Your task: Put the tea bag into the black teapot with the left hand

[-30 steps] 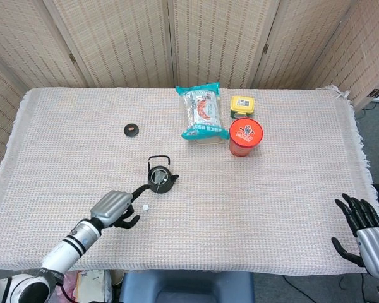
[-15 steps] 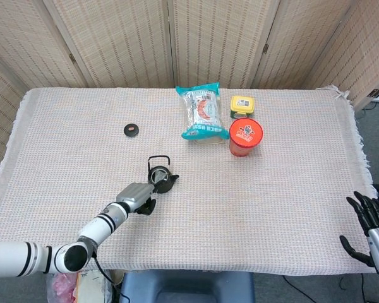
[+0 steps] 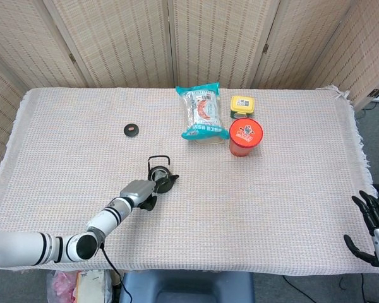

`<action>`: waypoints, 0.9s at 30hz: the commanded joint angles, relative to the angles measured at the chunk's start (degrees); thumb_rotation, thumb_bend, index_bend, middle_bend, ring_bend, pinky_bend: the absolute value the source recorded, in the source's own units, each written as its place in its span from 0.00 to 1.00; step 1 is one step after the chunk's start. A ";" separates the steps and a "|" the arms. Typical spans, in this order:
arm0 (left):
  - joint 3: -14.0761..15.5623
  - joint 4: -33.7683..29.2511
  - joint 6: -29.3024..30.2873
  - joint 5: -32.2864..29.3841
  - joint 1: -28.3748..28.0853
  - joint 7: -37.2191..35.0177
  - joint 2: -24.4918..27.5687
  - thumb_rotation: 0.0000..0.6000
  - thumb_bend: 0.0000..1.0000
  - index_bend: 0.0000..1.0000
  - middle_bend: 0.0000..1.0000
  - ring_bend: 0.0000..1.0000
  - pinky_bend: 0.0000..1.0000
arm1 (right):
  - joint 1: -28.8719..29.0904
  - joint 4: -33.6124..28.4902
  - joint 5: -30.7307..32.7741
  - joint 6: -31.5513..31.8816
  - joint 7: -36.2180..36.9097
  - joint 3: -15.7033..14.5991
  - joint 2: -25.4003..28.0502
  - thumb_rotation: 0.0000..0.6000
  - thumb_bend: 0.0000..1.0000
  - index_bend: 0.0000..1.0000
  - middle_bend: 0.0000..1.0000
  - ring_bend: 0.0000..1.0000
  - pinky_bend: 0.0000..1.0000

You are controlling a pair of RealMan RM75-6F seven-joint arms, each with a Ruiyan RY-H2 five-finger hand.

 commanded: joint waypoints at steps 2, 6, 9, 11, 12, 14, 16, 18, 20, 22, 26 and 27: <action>0.24 0.31 -0.07 0.51 0.21 -0.75 0.42 1.00 0.75 0.00 1.00 1.00 1.00 | 0.12 -0.14 0.03 -0.34 -0.35 0.01 -0.07 1.00 0.27 0.00 0.00 0.00 0.00; 0.65 0.85 -0.57 1.29 0.46 -1.46 0.75 1.00 0.75 0.00 1.00 1.00 1.00 | 0.20 -0.34 0.06 -0.62 -0.82 0.00 -0.12 1.00 0.27 0.00 0.00 0.00 0.00; 1.14 1.70 -0.88 1.99 0.75 -1.91 0.60 1.00 0.75 0.00 1.00 1.00 1.00 | 0.13 -0.40 0.22 -0.53 -0.98 0.11 -0.16 1.00 0.27 0.00 0.00 0.00 0.00; 1.41 2.38 -1.34 2.47 1.03 -2.41 0.31 1.00 0.75 0.00 1.00 1.00 1.00 | 0.12 -0.44 0.36 -0.54 -1.05 0.19 -0.19 1.00 0.27 0.00 0.00 0.00 0.00; 1.49 2.64 -1.54 2.70 1.18 -2.68 0.15 1.00 0.75 0.00 1.00 1.00 1.00 | 0.12 -0.45 0.41 -0.58 -1.12 0.21 -0.21 1.00 0.27 0.00 0.00 0.00 0.00; 1.76 3.28 -1.93 3.37 1.51 -3.14 -0.30 1.00 0.75 0.00 1.00 1.00 1.00 | 0.19 -0.51 0.49 -0.77 -1.24 0.24 -0.23 1.00 0.27 0.00 0.00 0.00 0.00; 2.01 4.02 -2.29 4.02 1.77 -3.53 -0.81 1.00 0.75 0.00 1.00 1.00 1.00 | 0.25 -0.59 0.54 -0.91 -1.41 0.27 -0.25 1.00 0.27 0.00 0.00 0.00 0.00; 2.07 4.55 -2.63 4.49 2.02 -4.04 -1.19 1.00 0.75 0.00 1.00 1.00 1.00 | 0.24 -0.64 0.55 -0.95 -1.40 0.26 -0.24 1.00 0.27 0.00 0.00 0.00 0.00; 2.07 5.07 -3.06 5.15 2.31 -4.64 -1.58 1.00 0.75 0.00 1.00 1.00 1.00 | 0.27 -0.67 0.59 -1.03 -1.42 0.28 -0.23 1.00 0.27 0.00 0.00 0.00 0.00; 2.08 5.70 -3.39 5.75 2.54 -5.17 -2.05 1.00 0.75 0.00 1.00 1.00 1.00 | 0.33 -0.69 0.56 -1.19 -1.53 0.26 -0.23 1.00 0.27 0.00 0.00 0.00 0.00; 2.02 7.15 -4.14 6.69 2.87 -6.15 -3.01 1.00 0.75 0.00 1.00 1.00 1.00 | 0.39 -0.76 0.44 -1.31 -1.79 0.22 -0.27 1.00 0.27 0.00 0.00 0.00 0.00; 1.97 7.47 -4.31 6.89 2.93 -6.38 -3.20 1.00 0.75 0.00 1.00 1.00 1.00 | 0.39 -0.76 0.43 -1.30 -1.85 0.23 -0.29 1.00 0.27 0.00 0.00 0.00 0.00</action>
